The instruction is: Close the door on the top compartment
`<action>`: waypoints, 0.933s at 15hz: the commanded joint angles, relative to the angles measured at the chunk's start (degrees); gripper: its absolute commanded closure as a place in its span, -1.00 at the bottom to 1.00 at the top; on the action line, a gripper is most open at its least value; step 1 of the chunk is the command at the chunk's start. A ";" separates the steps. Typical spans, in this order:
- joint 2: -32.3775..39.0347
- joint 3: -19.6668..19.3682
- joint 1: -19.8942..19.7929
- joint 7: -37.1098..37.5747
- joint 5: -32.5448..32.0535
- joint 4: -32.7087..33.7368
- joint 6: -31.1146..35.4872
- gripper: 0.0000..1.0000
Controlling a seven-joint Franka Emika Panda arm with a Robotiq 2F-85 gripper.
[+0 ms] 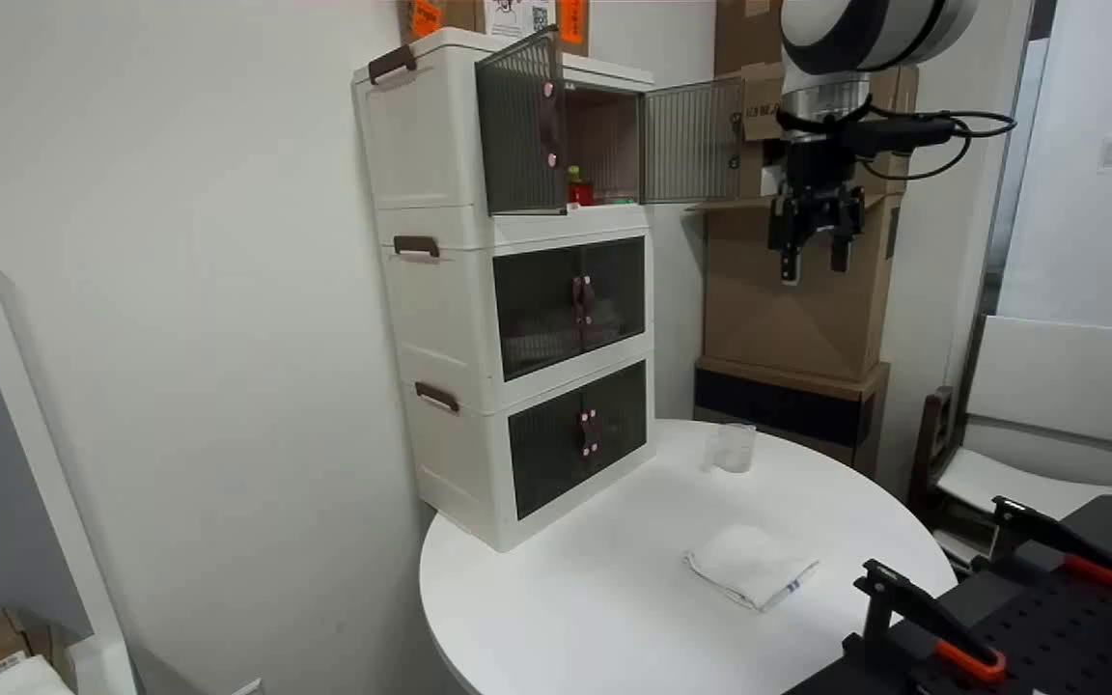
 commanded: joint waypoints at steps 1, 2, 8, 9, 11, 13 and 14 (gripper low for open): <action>-0.01 -0.13 0.16 0.05 -0.04 0.06 -0.11 -1.00; -0.01 -0.13 0.16 0.05 -0.04 0.07 -0.11 -1.00; -0.76 0.03 0.74 -0.89 0.30 0.80 0.60 -1.00; -1.69 0.69 0.80 -0.22 -0.79 1.23 0.77 -1.00; -2.82 1.08 2.25 -2.39 0.29 4.61 1.17 -1.00; -3.33 1.54 4.03 -2.98 2.60 10.95 -1.09 -1.00; -3.21 1.74 4.67 -3.05 3.27 13.74 -1.22 -1.00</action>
